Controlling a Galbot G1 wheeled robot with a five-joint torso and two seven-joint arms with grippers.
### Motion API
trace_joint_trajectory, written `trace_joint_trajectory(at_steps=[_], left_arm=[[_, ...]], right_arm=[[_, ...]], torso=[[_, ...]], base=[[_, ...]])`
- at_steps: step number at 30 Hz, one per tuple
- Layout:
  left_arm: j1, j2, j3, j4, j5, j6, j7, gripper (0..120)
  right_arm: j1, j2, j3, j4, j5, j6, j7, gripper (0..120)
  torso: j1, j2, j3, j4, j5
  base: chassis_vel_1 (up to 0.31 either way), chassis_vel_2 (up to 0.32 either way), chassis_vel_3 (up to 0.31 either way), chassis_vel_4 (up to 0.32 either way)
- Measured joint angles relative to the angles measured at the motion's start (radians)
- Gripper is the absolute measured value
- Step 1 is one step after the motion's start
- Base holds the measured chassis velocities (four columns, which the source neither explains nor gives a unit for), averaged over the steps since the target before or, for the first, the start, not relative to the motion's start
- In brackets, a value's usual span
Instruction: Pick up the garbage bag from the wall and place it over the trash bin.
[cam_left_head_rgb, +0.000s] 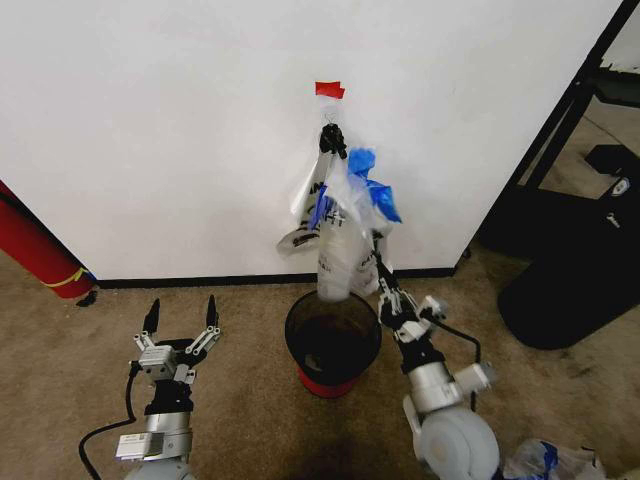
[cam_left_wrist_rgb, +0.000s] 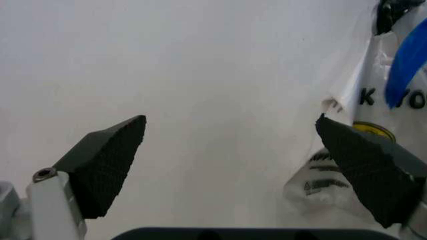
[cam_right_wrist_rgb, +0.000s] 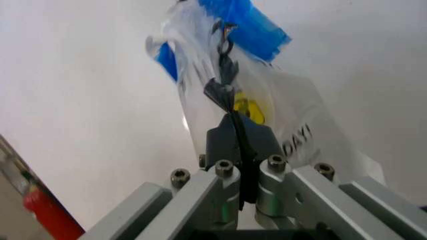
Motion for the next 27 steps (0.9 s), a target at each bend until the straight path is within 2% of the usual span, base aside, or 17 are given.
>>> trace_joint_trajectory(at_steps=[8,13,16,19,23,25,27], left_arm=[[-0.005,0.013,0.0,0.002,-0.021,-0.007,0.009,100],[-0.005,0.012,0.004,0.008,-0.021,-0.013,0.012,100],[0.004,0.013,0.004,0.007,-0.021,-0.016,0.014,100],[0.011,0.015,-0.001,0.003,-0.02,-0.017,0.015,100],[0.021,0.016,-0.01,-0.009,-0.015,-0.017,0.015,100],[0.022,0.015,-0.011,-0.012,-0.012,-0.017,0.015,100],[0.027,0.012,-0.013,-0.02,-0.004,-0.014,0.015,100]], right_arm=[[-0.135,0.015,0.02,0.014,-0.168,0.121,-0.047,0],[-0.098,0.029,0.022,0.0,-0.152,0.106,-0.023,0],[-0.037,0.037,0.007,-0.012,-0.073,0.054,-0.005,0],[0.025,0.034,-0.011,-0.036,0.001,0.003,0.005,8],[0.157,0.028,-0.044,-0.126,0.091,-0.055,0.048,25],[0.182,0.028,-0.048,-0.144,0.1,-0.062,0.054,26],[0.255,0.026,-0.063,-0.193,0.114,-0.083,0.065,38]], torso=[[0.0,0.0,0.0,-0.0002,0.0],[0.0,0.0,0.0,0.0,0.0],[0.0,0.0,0.0,-0.0001,0.0],[0.0,0.0,0.0,0.0001,-0.0001],[0.0,0.0,0.0,0.0001,0.0],[0.0,0.0,0.0,0.0,0.0],[0.0,0.0,0.0,-0.0001,0.0001]], base=[[0.0,0.0,0.0,0.0],[0.0,0.0,0.0,0.0],[0.0,0.0,0.0,0.0],[0.0,0.0,0.0,0.0],[0.0,0.0,0.0,0.0],[0.0,0.0,0.0,0.0],[0.0,0.0,0.0,0.0]])
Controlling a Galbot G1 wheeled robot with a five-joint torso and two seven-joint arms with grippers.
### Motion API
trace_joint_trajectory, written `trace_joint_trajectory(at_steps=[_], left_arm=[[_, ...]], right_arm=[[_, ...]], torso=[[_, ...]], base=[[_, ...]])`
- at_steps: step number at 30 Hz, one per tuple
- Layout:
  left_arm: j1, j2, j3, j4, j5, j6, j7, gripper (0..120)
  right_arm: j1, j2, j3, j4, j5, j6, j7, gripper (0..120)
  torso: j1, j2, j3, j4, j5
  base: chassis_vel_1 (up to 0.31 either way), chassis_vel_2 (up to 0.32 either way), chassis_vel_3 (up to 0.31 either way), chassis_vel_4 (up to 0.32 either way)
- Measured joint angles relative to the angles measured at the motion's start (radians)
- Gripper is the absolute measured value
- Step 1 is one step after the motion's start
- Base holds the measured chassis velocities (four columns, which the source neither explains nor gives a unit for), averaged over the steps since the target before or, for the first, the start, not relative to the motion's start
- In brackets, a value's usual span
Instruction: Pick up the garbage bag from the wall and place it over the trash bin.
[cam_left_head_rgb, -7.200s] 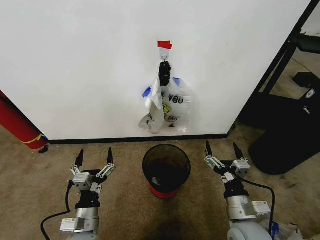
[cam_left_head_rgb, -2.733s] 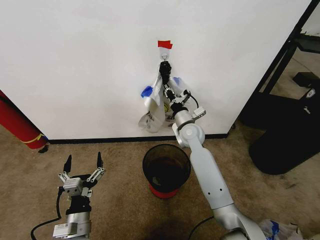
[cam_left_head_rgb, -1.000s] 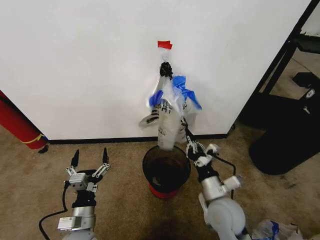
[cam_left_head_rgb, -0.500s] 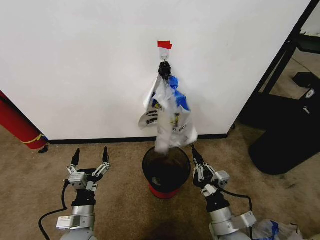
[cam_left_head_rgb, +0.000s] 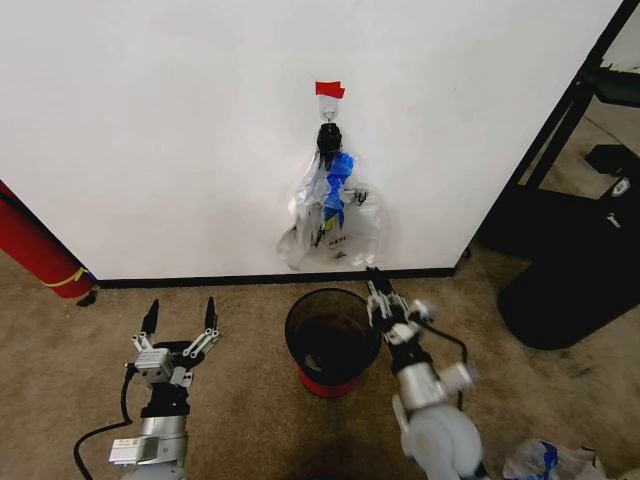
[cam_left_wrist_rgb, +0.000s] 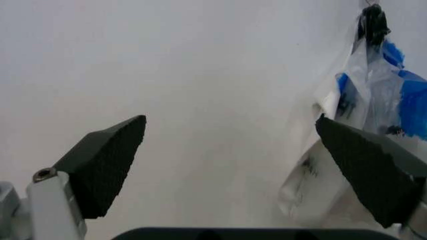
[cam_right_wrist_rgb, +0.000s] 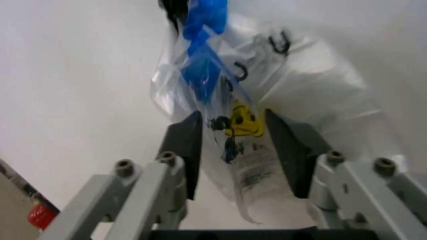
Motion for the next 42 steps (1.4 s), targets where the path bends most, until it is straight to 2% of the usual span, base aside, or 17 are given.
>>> trace_joint_trajectory(at_steps=[1,3,6,7,11,12,14,16,18,21,22,29,36,42], left_arm=[[0.002,-0.002,-0.001,-0.004,0.003,0.002,0.0,100],[0.004,-0.003,-0.002,-0.007,0.008,0.004,0.0,100],[0.004,-0.006,-0.003,-0.009,0.012,0.008,-0.001,100],[0.004,-0.006,-0.003,-0.009,0.012,0.008,-0.001,100],[0.004,-0.011,-0.003,-0.007,0.019,0.012,-0.002,100],[0.004,-0.014,-0.003,-0.006,0.021,0.012,-0.002,100],[0.005,-0.016,-0.003,-0.004,0.022,0.013,-0.002,100],[0.006,-0.019,-0.003,-0.002,0.023,0.013,-0.002,100],[0.006,-0.019,-0.004,0.004,0.023,0.013,-0.003,100],[0.0,-0.017,-0.005,0.014,0.022,0.013,-0.003,100],[0.0,-0.017,-0.005,0.014,0.022,0.013,-0.003,100],[-0.017,-0.014,-0.004,0.029,0.016,0.016,-0.004,100],[-0.03,-0.018,0.0,0.03,0.012,0.019,-0.004,100],[-0.031,-0.012,0.001,0.036,0.0,0.018,-0.004,100]], right_arm=[[0.03,-0.001,-0.009,-0.021,0.001,-0.008,0.001,39],[0.089,-0.002,-0.024,-0.06,0.003,-0.022,0.002,51],[0.153,0.004,-0.046,-0.11,0.033,-0.042,0.009,62],[0.153,0.004,-0.046,-0.11,0.033,-0.042,0.009,62],[0.22,0.026,-0.065,-0.176,0.112,-0.063,0.027,77],[0.241,0.04,-0.068,-0.198,0.16,-0.066,0.039,84],[0.25,0.048,-0.067,-0.208,0.189,-0.068,0.043,86],[0.265,0.058,-0.066,-0.225,0.225,-0.071,0.045,95],[0.279,0.061,-0.067,-0.242,0.242,-0.072,0.045,93],[0.298,0.061,-0.071,-0.265,0.246,-0.07,0.043,80],[0.298,0.061,-0.071,-0.265,0.246,-0.07,0.043,80],[0.354,0.077,-0.073,-0.339,0.227,-0.064,0.041,50],[0.391,0.096,-0.08,-0.38,0.219,-0.064,0.048,37],[0.391,0.102,-0.079,-0.385,0.219,-0.064,0.054,11]], torso=[[0.0,0.0,0.0,0.0,-0.0002],[0.0,0.0,0.0,0.0002,0.0],[0.0,0.0,0.0,0.0001,-0.0001],[0.0,0.0,0.0,0.0001,-0.0001],[0.0,0.0,0.0,0.0001,-0.0002],[0.0,0.0,0.0,0.0001,-0.0001],[0.0,0.0,0.0,0.0001,-0.0002],[0.0,0.0,0.0,0.0001,-0.0001],[0.0,0.0,0.0,0.0,-0.0001],[0.0,0.0,0.0,0.0,-0.0001],[0.0,0.0,0.0,0.0,-0.0001],[0.0,0.0,0.0,0.0,-0.0001],[0.0,0.0,0.0,0.0001,-0.0001],[0.0,0.0,0.0,0.0001,-0.0001]], base=[[0.0,0.0,0.0,0.0],[0.0,0.0,0.0,0.0],[0.0,0.0,0.0,0.0],[0.0,0.0,0.0,0.0],[0.0,0.0,0.0,0.0],[0.0,0.0,0.0,0.0],[0.0,0.0,0.0,0.0],[0.0,0.0,0.0,0.0],[0.0,0.0,0.0,0.0],[0.0,0.0,0.0,0.0],[0.0,0.0,0.0,0.0],[0.0,0.0,0.0,0.0],[0.0,0.0,0.0,0.0],[0.0,0.0,0.0,0.0]])
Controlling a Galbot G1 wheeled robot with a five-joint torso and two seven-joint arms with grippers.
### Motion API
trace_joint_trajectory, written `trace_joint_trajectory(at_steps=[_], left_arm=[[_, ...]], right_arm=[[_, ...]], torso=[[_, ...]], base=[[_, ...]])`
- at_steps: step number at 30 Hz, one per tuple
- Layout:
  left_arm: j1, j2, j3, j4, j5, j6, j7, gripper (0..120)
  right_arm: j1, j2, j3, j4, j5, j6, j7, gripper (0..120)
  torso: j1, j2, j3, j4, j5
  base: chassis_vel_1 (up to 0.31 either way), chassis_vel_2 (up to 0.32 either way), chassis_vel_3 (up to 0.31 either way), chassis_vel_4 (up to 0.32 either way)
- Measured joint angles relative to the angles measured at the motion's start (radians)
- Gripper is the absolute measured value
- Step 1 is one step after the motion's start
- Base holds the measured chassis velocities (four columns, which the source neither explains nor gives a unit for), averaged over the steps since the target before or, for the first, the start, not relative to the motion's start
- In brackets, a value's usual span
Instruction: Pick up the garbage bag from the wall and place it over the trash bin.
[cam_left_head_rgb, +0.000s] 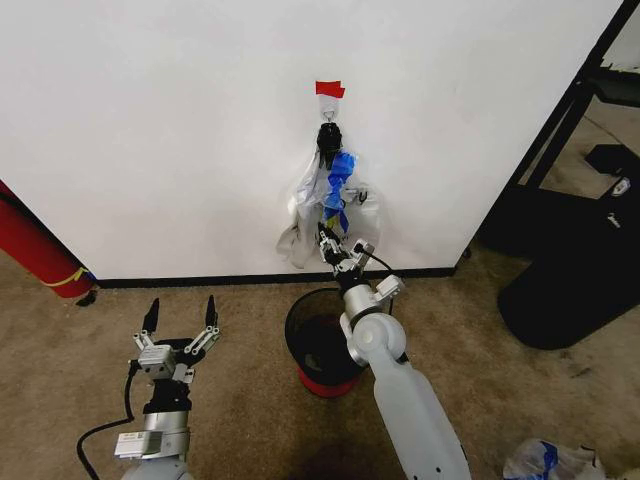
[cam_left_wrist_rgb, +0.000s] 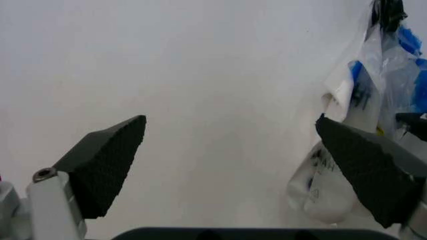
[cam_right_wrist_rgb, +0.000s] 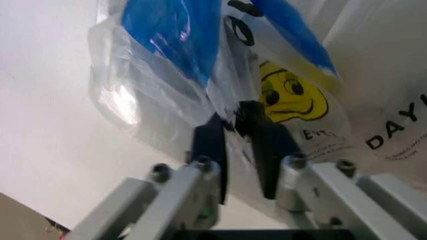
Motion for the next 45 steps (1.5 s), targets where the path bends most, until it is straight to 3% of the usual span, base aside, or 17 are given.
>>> trace_joint_trajectory(at_steps=[4,11,27,37,45], left_arm=[[0.0,0.0,0.001,0.0,-0.001,-0.002,0.001,100],[0.003,0.0,0.001,-0.001,-0.001,-0.005,0.003,100],[0.006,0.003,0.021,-0.02,0.009,-0.014,0.013,100],[0.032,0.009,0.026,-0.038,0.009,-0.032,0.023,100],[0.041,0.011,0.033,-0.053,0.011,-0.037,0.028,100]], right_arm=[[-0.006,0.0,0.0,0.003,0.0,0.0,0.002,0],[-0.042,-0.012,0.002,0.05,-0.05,0.008,0.007,0],[-0.418,-0.089,0.056,0.37,-0.382,0.119,-0.046,0],[-0.618,-0.062,0.092,0.458,-0.536,0.219,-0.056,0],[-0.715,-0.027,0.102,0.492,-0.575,0.269,-0.052,0]], torso=[[0.0,0.0,0.0,0.0,0.0],[0.0,0.0,0.0,0.0001,0.0001],[0.0,0.0,0.0,-0.0001,0.0002],[0.0,0.0,0.0,0.0,0.0001],[0.0,0.0,0.0,0.0,0.0001]], base=[[0.0,0.0,0.0,0.0],[0.0,0.0,0.0,0.0],[0.0,0.0,0.0,0.0],[0.0,0.0,0.0,0.0],[0.0,0.0,0.0,0.0]])
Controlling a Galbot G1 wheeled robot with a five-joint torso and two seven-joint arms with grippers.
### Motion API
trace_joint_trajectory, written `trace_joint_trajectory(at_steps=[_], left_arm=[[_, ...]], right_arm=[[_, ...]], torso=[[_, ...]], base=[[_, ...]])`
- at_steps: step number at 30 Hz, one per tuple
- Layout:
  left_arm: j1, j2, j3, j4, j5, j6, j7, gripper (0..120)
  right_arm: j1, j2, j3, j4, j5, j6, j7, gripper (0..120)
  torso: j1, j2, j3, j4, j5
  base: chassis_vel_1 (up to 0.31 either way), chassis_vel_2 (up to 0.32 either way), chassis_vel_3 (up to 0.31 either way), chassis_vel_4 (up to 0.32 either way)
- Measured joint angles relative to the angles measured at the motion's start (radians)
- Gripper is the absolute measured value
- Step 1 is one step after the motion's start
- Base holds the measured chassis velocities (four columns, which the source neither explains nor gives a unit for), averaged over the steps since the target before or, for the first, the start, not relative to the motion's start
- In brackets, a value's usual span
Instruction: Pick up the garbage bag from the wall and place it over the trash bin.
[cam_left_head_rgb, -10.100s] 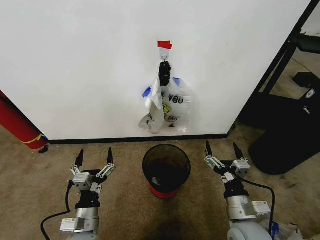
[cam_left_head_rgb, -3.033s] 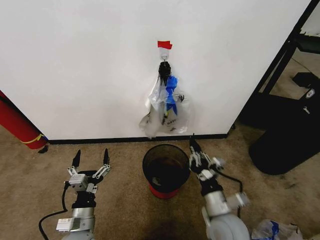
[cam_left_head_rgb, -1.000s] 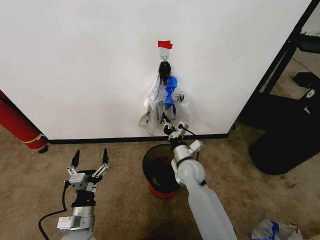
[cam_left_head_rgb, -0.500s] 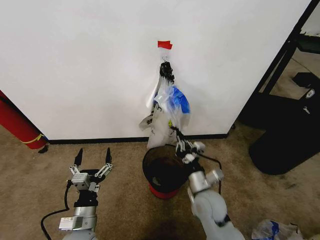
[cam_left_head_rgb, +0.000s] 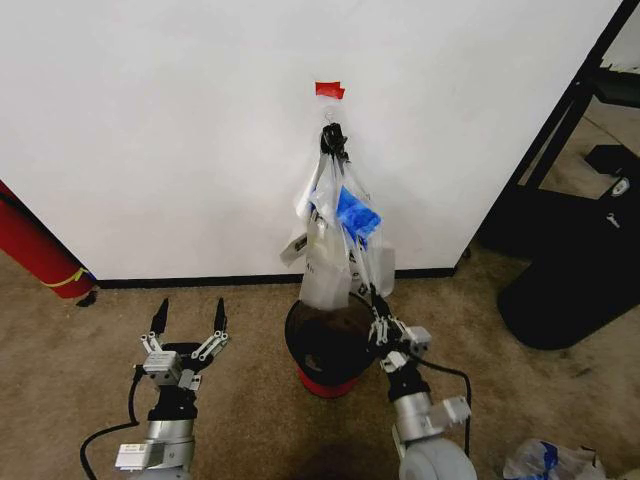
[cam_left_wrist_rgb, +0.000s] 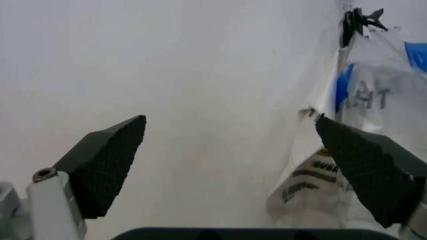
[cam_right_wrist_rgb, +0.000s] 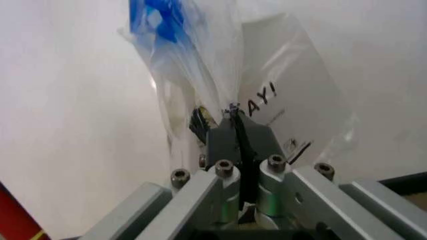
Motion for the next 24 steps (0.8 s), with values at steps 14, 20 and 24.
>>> trace_joint_trajectory(at_steps=[14,20,24], left_arm=[[-0.005,0.004,0.007,0.004,-0.001,-0.004,0.004,100],[-0.002,-0.001,0.006,0.008,0.001,-0.007,0.005,100],[0.001,-0.007,0.004,0.009,0.007,-0.01,0.006,100]], right_arm=[[-0.105,0.021,0.014,0.006,-0.142,0.135,0.049,0],[-0.167,0.011,0.017,0.014,-0.19,0.235,0.079,0],[-0.185,0.0,0.028,0.004,-0.192,0.277,0.099,0]], torso=[[0.0,0.0,0.0,0.0001,0.0001],[0.0,0.0,0.0,0.0001,-0.0007],[0.0,0.0,0.0,0.0001,-0.0007]], base=[[0.0,0.0,0.0,0.0],[0.0,0.0,0.0,0.0],[0.0,0.0,0.0,0.0]])
